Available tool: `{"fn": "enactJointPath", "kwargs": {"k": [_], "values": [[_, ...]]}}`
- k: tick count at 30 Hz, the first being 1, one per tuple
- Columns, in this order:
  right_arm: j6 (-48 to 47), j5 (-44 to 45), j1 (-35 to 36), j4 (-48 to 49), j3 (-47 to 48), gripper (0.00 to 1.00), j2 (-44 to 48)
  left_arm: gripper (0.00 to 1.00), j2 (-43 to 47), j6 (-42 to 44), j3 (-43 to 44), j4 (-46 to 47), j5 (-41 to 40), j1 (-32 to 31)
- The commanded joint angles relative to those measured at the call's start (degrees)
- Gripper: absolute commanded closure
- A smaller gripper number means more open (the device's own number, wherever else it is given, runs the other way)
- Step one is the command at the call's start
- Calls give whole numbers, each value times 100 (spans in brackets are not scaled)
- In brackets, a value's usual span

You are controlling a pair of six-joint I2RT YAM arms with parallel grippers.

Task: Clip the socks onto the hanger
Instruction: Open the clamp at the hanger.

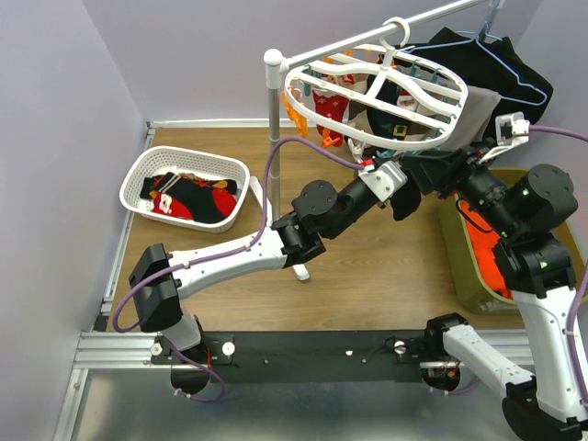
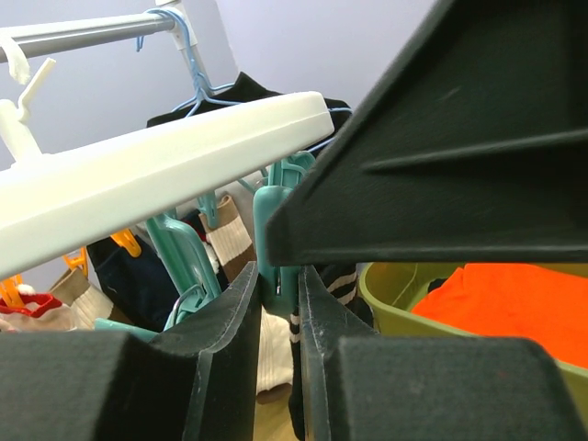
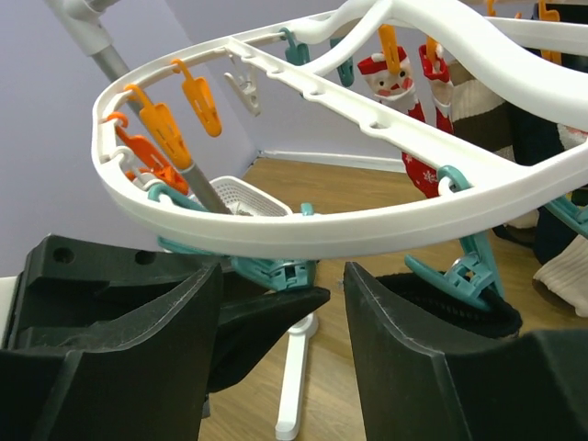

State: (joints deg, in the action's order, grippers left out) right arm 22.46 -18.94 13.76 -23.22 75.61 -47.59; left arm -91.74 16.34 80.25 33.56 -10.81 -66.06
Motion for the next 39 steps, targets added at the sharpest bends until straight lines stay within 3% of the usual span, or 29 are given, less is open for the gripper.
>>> {"fn": "enactJointPath", "kwargs": {"k": [1,11,19,23,25,30,33,39], "values": [[-40,-75,-5,283,50,36,-136,98,130,-122,61,-25,132,-3],[-22,-5,-5,582,67,40,-242,98,87,-201,44,-139,184,-12],[-57,57,-5,538,24,69,-233,93,130,-307,44,-210,202,-21],[-49,110,-5,529,-29,81,-180,74,192,-359,17,-218,184,-29],[-57,110,-5,529,-47,86,-180,59,236,-421,9,-245,176,-29],[-66,110,-5,538,-99,88,-180,32,508,-842,-140,-473,202,-47],[-84,101,-5,556,-126,88,-189,26,850,-1378,-421,-762,185,-47],[-136,110,-5,556,-231,88,-189,26,1755,-2739,-1335,-1771,-166,-38]]}}
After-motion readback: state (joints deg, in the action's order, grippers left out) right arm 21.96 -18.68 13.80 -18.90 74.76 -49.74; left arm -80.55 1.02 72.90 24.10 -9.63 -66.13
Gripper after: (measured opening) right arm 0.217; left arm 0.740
